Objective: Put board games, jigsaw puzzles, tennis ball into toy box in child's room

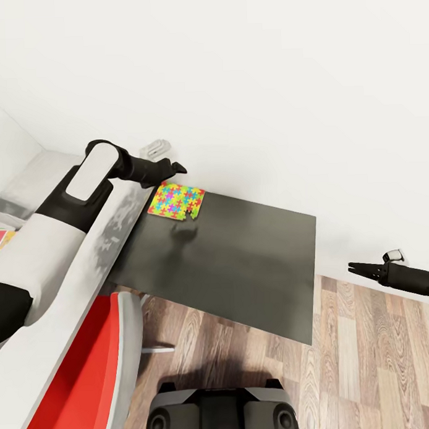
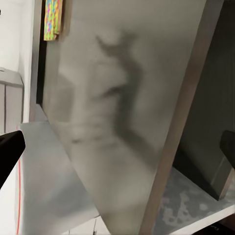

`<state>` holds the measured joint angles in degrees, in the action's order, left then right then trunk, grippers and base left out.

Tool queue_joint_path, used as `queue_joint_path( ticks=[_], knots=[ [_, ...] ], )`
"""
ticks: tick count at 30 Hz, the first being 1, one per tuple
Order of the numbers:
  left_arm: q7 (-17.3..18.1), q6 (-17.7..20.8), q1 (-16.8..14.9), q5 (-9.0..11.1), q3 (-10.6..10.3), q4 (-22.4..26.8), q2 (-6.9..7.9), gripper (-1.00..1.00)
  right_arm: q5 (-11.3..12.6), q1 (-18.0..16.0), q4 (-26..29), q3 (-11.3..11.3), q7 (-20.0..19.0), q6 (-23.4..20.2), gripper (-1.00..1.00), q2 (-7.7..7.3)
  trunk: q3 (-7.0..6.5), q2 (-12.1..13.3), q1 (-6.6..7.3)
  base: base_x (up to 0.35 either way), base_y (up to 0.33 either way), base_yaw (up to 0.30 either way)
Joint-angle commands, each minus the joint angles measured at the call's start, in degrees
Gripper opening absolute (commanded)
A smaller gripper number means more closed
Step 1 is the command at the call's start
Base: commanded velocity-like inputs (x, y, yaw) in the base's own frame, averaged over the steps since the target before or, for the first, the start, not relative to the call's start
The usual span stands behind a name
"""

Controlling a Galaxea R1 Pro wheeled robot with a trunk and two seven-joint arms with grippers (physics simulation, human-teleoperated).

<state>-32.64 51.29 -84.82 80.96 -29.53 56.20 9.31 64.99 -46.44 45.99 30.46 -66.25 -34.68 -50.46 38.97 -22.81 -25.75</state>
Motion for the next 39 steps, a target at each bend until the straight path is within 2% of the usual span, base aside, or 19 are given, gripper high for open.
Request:
queue_joint_path(
  ticks=[1, 24, 39],
  knots=[
    [-0.5, -0.1, -0.3, 0.6, -0.2, -0.1, -0.04, 1.0, 0.6, -0.1, 0.0, 0.4, 0.0, -0.4, 1.0, -0.07, 0.17, -0.1, -0.03, 0.0, 0.0, 0.0],
    [-0.9, 0.3, -2.0, 0.6, -0.2, -2.0, -0.97, 1.0, 0.7, -0.1, 0.0, 0.2, 0.0, -0.4, 1.0, -0.45, 2.28, -0.1, -0.03, 0.0, 0.0, 0.0],
    [-1.0, 1.9, -2.1, 1.0, -0.3, -2.1, -1.32, 1.0, 0.7, -0.1, 0.0, 0.1, -0.1, -0.5, 1.0, -0.89, 3.67, -0.1, -0.03, 0.0, 0.0, 0.0]
  ],
)
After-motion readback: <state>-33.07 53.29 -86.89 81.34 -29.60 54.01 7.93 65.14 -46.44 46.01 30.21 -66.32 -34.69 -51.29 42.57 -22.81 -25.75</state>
